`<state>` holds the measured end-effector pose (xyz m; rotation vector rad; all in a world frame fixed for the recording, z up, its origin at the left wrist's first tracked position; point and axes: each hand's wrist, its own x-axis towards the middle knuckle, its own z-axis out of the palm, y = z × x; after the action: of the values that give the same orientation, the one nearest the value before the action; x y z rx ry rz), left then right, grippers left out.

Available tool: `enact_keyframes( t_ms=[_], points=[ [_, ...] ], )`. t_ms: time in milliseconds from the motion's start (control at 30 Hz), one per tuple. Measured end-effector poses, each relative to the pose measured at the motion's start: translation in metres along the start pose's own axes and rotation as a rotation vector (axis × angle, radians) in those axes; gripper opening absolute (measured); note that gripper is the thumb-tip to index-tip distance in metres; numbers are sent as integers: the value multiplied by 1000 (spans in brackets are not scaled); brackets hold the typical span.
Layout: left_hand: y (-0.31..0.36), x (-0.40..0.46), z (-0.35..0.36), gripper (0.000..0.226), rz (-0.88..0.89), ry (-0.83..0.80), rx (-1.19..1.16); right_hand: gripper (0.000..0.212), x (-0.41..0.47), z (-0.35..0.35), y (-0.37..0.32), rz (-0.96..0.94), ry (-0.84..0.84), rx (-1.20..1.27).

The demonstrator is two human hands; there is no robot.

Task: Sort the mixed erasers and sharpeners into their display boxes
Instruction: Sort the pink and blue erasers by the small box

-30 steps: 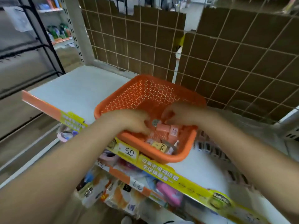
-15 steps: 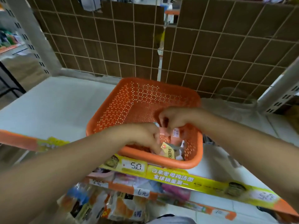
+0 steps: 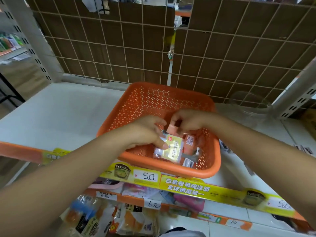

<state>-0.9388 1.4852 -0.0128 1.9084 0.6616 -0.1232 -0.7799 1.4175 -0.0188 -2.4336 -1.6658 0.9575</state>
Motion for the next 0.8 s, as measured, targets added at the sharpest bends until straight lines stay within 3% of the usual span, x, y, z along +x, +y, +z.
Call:
enact_keyframes(
  t_ms=[200, 533, 800],
  points=[
    [1, -17, -23, 33, 106, 147, -151, 20, -16, -9, -3, -142, 94, 383],
    [8, -42, 4, 37, 220, 336, -487, 43, -91, -2, 9, -309, 243, 960],
    [51, -47, 91, 31, 320, 437, -678, 27, -149, 8, 75, -251, 423, 1084]
  ],
)
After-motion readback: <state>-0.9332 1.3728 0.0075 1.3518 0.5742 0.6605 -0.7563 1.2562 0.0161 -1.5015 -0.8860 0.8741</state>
